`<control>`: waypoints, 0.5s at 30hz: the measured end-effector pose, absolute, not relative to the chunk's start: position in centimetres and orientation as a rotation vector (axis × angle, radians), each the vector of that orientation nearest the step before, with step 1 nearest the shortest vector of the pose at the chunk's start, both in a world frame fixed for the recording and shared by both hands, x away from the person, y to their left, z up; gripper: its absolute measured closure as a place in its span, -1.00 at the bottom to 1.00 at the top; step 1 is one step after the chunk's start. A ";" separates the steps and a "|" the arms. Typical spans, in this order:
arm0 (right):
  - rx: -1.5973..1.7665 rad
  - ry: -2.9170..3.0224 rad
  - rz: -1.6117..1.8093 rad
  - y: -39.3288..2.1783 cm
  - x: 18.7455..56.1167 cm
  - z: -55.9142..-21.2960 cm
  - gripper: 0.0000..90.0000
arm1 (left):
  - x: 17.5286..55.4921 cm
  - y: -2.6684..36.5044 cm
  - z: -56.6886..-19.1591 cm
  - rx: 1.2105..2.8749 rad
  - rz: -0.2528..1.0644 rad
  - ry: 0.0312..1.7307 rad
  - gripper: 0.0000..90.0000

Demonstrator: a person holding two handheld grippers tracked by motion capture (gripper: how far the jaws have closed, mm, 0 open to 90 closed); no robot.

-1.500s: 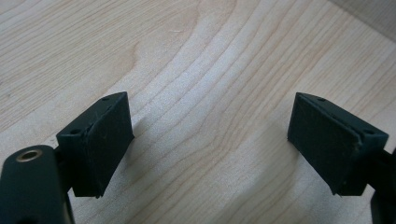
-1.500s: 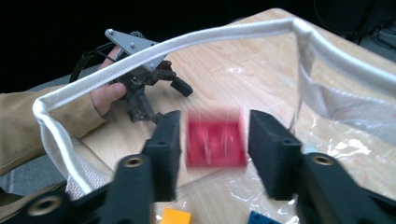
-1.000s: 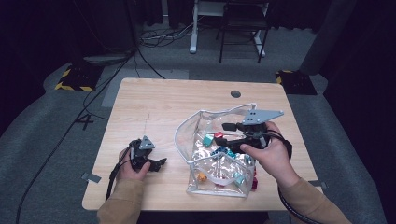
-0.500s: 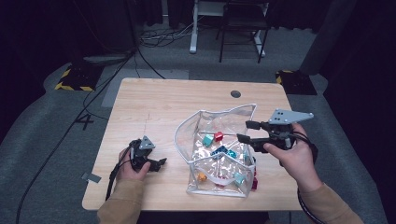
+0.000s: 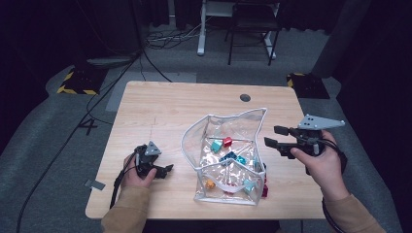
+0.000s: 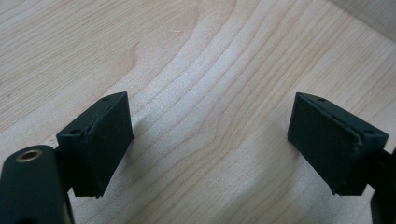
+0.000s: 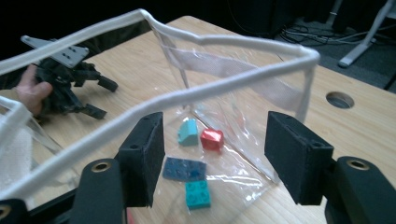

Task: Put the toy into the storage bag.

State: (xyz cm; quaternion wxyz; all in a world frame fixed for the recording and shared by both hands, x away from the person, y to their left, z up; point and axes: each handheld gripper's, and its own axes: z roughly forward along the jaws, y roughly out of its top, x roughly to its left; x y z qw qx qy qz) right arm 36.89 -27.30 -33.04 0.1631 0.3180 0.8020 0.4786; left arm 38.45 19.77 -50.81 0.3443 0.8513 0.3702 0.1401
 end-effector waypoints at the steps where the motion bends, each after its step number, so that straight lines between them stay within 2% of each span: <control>1: 0.916 2.287 1.358 -27.4 36.9 -33.2 -0.14 | 38.5 19.8 -50.8 2.211 0.364 0.962 -0.68; 15: 1.032 2.363 1.263 -28.1 37.7 -38.9 -0.15 | 38.5 19.8 -50.8 2.211 0.364 0.961 -0.68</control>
